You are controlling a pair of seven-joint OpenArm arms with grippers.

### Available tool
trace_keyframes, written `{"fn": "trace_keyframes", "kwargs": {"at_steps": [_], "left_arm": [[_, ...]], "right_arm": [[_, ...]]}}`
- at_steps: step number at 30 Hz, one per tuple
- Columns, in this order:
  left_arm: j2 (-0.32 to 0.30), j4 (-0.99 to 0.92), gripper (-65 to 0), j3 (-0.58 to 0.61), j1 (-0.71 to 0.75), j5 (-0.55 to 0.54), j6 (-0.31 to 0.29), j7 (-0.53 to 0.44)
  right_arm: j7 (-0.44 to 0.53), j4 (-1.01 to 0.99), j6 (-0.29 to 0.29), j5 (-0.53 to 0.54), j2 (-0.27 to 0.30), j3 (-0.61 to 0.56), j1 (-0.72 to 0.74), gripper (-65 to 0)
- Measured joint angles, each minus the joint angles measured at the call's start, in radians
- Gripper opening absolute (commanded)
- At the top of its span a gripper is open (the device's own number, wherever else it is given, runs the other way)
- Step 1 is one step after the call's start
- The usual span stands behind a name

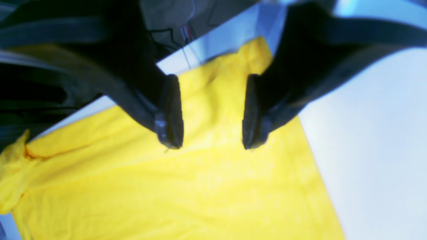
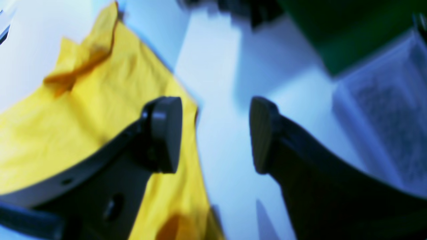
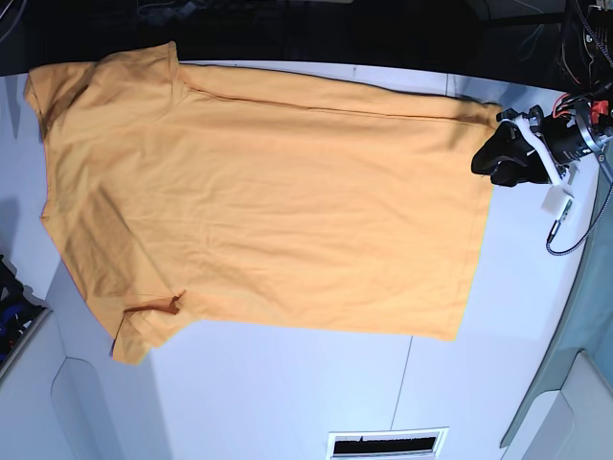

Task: Layout the t-shirt on the table in an organized manner, then fold the t-shirt properly
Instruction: 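Move the left gripper along the shirt side to the hem corner, then grasp the hem corner with the left gripper and fold it toward the right gripper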

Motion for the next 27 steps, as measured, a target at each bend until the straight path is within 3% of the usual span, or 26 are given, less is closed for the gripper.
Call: {"fn": "trace_keyframes", "kwargs": {"at_steps": [7, 11, 14, 15, 20, 27], "left_arm": [[-0.037, -0.046, -30.6, 0.082, -0.092, 0.06, 0.0, -0.033], [-0.039, -0.149, -30.3, 0.151, -0.161, 0.129, -0.002, -0.071], [-0.039, -0.276, -25.8, 0.193, -0.261, 0.171, -0.001, -0.12], [-0.039, -0.325, -25.0, 0.207, -0.299, 0.183, -0.001, -0.137], [-0.032, -0.633, -24.5, 0.247, -0.495, 0.277, 0.001, -0.278], [0.036, -1.04, -24.5, 0.246, -0.743, 0.36, 0.001, -0.405]], "right_arm": [[0.18, -0.413, -0.06, -0.212, 0.042, -0.209, 0.333, -33.1], [0.302, -0.684, -0.069, -0.276, 0.042, -0.293, 0.456, -33.1], [0.369, -0.828, -0.075, -0.285, 0.041, -0.345, 0.488, -33.1], [0.411, -0.846, -0.071, -0.281, 0.035, -0.355, 0.487, -33.1], [0.432, -0.857, 0.015, -0.275, 0.002, -0.364, 0.479, -33.1], [0.437, -0.855, 0.068, -0.274, -0.035, -0.364, 0.484, -33.1]]}}
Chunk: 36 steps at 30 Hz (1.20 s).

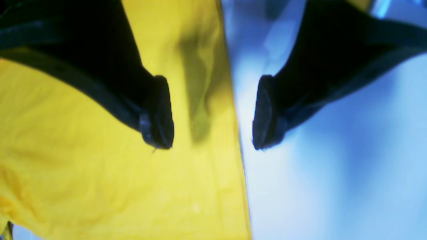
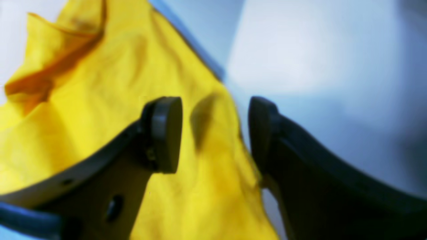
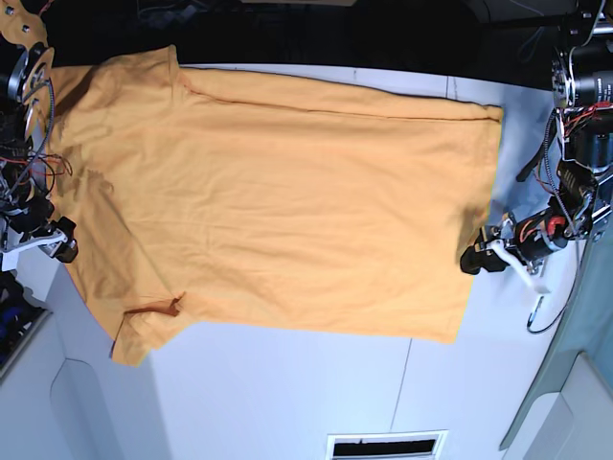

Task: Layout the t-shirt on the table in an organized manner, then fold the t-shirt properly
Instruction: 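Grasp the hem corner with the left gripper and fold it toward the right gripper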

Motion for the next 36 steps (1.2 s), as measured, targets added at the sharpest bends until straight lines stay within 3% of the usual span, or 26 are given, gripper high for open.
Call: {"fn": "trace_keyframes", "kwargs": {"at_steps": [3, 6, 7, 9, 12, 13, 15, 18, 23, 29, 36], "left_arm": [[0.034, -0.073, -24.6, 0.0, -0.039, 0.016, 0.011, -0.037], [0.061, -0.076, -25.5, -0.004, -0.048, 0.055, 0.079, -0.053], [0.07, -0.076, -28.8, -0.004, -0.05, 0.068, 0.094, -0.061], [0.073, -0.076, -41.1, -0.004, -0.05, 0.088, 0.099, -0.062], [0.069, -0.077, -65.0, -0.004, -0.047, 0.131, 0.069, -0.046], [0.066, -0.077, -65.0, -0.004, -0.046, 0.13, 0.038, -0.043], [0.06, -0.07, -65.0, -0.004, -0.044, 0.107, -0.001, 0.006], [0.04, 0.0, -65.0, -0.001, -0.035, 0.027, 0.002, 0.156], [-0.037, 0.213, -65.0, 0.002, 0.02, -0.212, 0.001, 0.368], [-0.129, 0.425, -65.0, 0.003, 0.124, -0.406, -0.001, 0.488], [-0.159, 0.492, -65.0, 0.005, 0.256, -0.472, -0.001, 0.526]], "right_arm": [[0.0, 0.001, 0.031, 0.001, -0.016, 0.0, 0.0, -33.1], [-0.002, 0.002, 0.035, 0.003, -0.032, 0.0, 0.003, -33.4], [-0.003, 0.002, 0.034, 0.003, -0.035, 0.0, 0.003, -33.4], [-0.003, 0.002, 0.039, 0.006, -0.038, 0.0, 0.002, -37.5], [-0.04, 0.009, 0.041, -0.015, -0.035, 0.0, 0.002, -57.0], [-0.048, 0.016, 0.041, -0.024, -0.035, 0.0, 0.0, -64.7], [-0.079, 0.04, 0.04, -0.03, -0.035, 0.0, -0.003, -65.0], [-0.18, 0.122, 0.037, -0.04, -0.038, 0.0, -0.015, -65.0], [-0.296, 0.369, 0.028, 0.054, -0.016, -0.005, -0.106, -65.0], [-0.373, 0.665, 0.028, 0.142, 0.048, 0.001, -0.314, -65.0], [-0.39, 0.794, 0.037, 0.2, 0.07, 0.085, -0.502, -65.0]]}}
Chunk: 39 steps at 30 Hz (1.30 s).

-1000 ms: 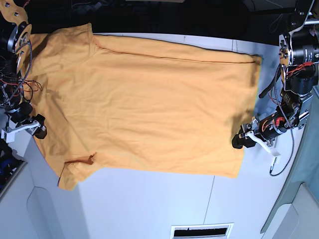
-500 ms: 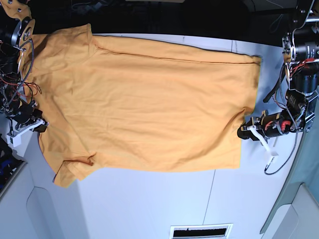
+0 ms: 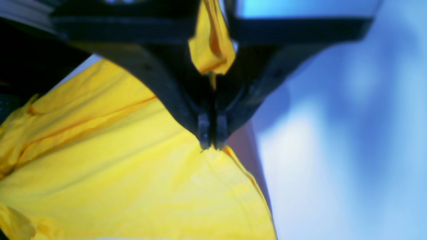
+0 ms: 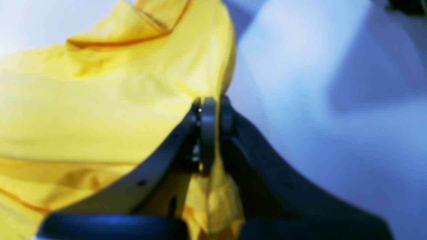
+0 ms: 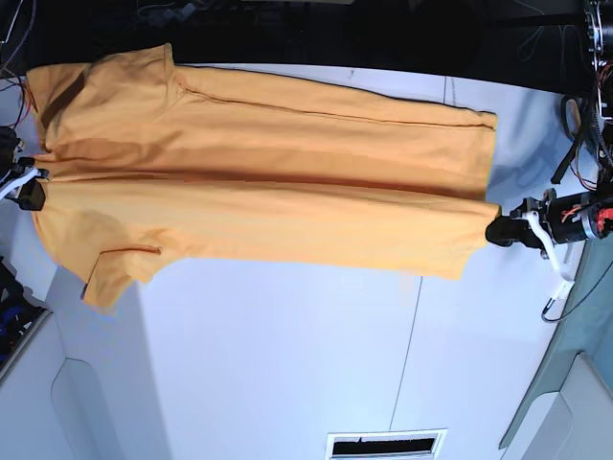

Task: Layout the t-shirt on the table in an organized manner, then fold the t-shirt properly
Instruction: 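Grasp the hem corner with the left gripper and fold it toward the right gripper, then grasp the shirt edge with both grippers and fold it lengthwise over itself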

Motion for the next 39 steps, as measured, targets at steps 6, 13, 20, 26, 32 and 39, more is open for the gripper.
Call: {"fn": "trace_keyframes", "kwargs": {"at_steps": [6, 13, 20, 26, 32, 39], "left_arm": [[0.004, 0.0, -58.2, 0.001, 0.075, 0.001, -0.001, 0.002], [0.003, 0.0, -34.4, 0.0, 0.053, 0.006, 0.0, -0.062], [0.004, 0.0, -33.9, 0.0, -0.019, 0.039, 0.0, -0.113], [0.055, -0.019, -27.3, 0.005, -0.021, 0.19, 0.0, -0.221], [0.109, -0.13, -27.3, 0.042, -0.064, 0.375, -0.003, -0.342], [0.152, -0.33, -27.3, 0.042, -0.182, 0.47, 0.001, -0.411]], "right_arm": [[0.004, -0.005, -0.002, 0.008, -0.018, 0.044, -0.105, -65.0], [0.083, -0.007, -0.019, 0.004, -0.027, 0.047, -0.122, -31.8], [0.132, -0.007, -0.045, 0.0, -0.019, 0.072, -0.032, -31.8], [0.145, -0.127, -0.109, -0.098, -0.021, 0.051, 0.15, -31.8], [0.248, -0.473, -0.11, -0.197, -0.022, -0.013, 0.356, -31.8], [0.285, -0.646, -0.046, -0.192, -0.025, -0.124, 0.412, -31.8]]}}
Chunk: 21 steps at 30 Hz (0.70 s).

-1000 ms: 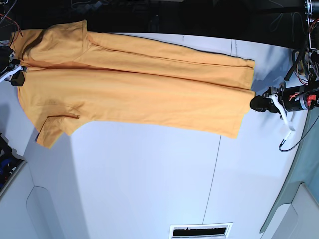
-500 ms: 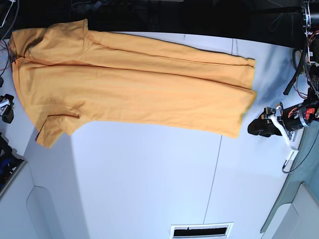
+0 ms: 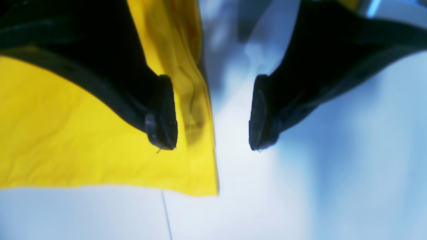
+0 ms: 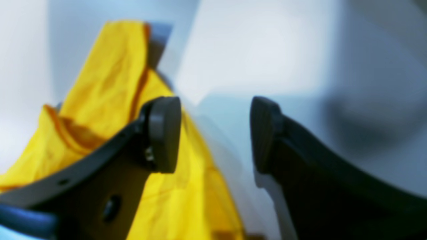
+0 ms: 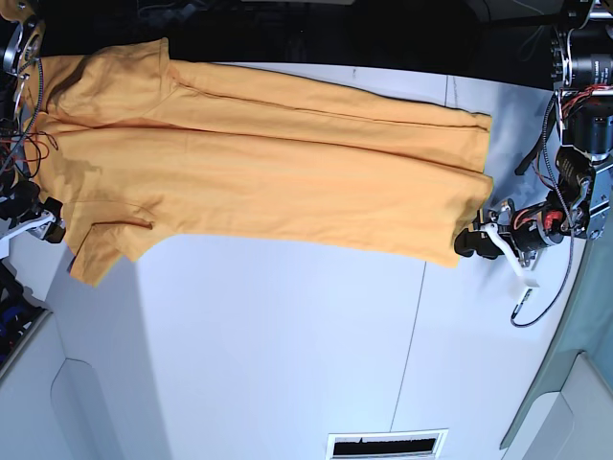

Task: Layout the t-shirt on the table in an organized manner, then fold the t-shirt properly
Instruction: 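Grasp the shirt edge with both grippers and fold it lengthwise over itself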

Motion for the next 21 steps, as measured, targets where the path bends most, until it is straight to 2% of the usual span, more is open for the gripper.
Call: {"fn": "trace_keyframes", "kwargs": {"at_steps": [7, 8, 9, 10, 12, 13, 14, 17, 21], "left_arm": [[0.056, -0.067, -27.5, 0.002, -0.022, 0.038, -0.009, -0.065], [0.056, -0.067, -29.4, 0.005, -0.022, 0.038, -0.01, -0.065], [0.055, -0.067, -35.6, 0.01, -0.022, 0.039, -0.009, -0.065], [0.055, -0.068, -44.7, 0.016, -0.022, 0.048, -0.008, -0.064], [0.054, -0.07, -64.2, 0.026, -0.021, 0.064, -0.008, -0.06], [0.054, -0.071, -65.0, 0.032, -0.021, 0.06, -0.009, -0.053], [0.054, -0.071, -65.0, 0.037, -0.022, 0.056, -0.009, -0.045], [0.053, -0.06, -65.0, 0.04, -0.024, 0.008, -0.008, 0.023], [0.019, 0.002, -65.0, 0.045, -0.013, -0.138, -0.005, 0.216]], "right_arm": [[0.027, 0.011, 0.039, 0.012, -0.069, -0.054, 0.008, -32.1], [0.03, 0.016, 0.039, 0.012, -0.079, -0.055, 0.008, -32.2], [0.029, 0.021, 0.04, 0.01, -0.089, -0.055, 0.008, -34.6], [0.027, 0.028, 0.04, -0.002, -0.098, -0.056, 0.008, -40.0], [0.013, 0.036, 0.04, -0.013, -0.108, -0.057, 0.008, -55.6], [0.006, 0.043, 0.04, -0.015, -0.111, -0.058, 0.008, -63.4], [0.001, 0.05, 0.04, -0.015, -0.113, -0.058, 0.006, -65.0], [-0.042, 0.089, 0.04, -0.019, -0.112, -0.058, -0.001, -65.0], [-0.23, 0.202, 0.034, 0.05, -0.097, -0.058, -0.012, -65.0]]}}
